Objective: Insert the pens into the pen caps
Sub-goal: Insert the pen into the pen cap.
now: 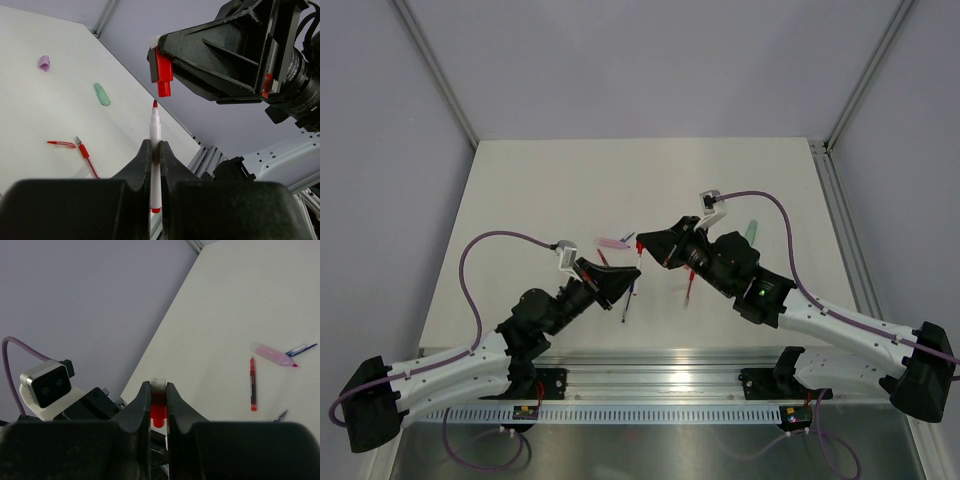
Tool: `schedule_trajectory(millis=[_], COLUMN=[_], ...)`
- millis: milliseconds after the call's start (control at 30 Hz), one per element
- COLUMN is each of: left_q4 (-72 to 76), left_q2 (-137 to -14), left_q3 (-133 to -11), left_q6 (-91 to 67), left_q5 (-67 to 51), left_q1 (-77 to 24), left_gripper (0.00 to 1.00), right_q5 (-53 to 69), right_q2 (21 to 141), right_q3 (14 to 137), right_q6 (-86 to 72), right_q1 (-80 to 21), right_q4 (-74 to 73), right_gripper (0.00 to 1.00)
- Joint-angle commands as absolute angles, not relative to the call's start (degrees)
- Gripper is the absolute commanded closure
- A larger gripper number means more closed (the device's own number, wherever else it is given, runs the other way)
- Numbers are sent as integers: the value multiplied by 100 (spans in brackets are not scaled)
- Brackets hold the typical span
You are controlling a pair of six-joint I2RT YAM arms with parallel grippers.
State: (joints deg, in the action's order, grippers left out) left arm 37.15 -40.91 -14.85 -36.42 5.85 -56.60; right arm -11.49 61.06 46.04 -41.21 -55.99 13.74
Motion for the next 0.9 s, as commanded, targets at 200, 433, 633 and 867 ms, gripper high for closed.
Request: schedule_trajectory(millis=[200, 433, 633, 867], left_q4=[4113, 4122, 4131, 4122], left_q2=[-3981, -3981, -3973, -3964], left_q3=[-1415, -1415, -1415, -1424], left_q6=[-3516, -3516, -3507, -3507], left_q5=[773, 703, 677, 668], left_q1=[-5616, -5616, -5616, -5616], left_gripper=[100, 100, 100, 100], right_q5=[-1441, -1459, -1477, -1441], right_q2=[6038, 6038, 6099, 6205], right_q3=[4535, 4579, 4641, 4632], right_q6=[-4105, -4087, -4096, -4131], right_q1=[-5704, -5695, -5695, -5695], right_q4=[1503, 1494, 1441, 1450], right_gripper=[100, 100, 100, 100])
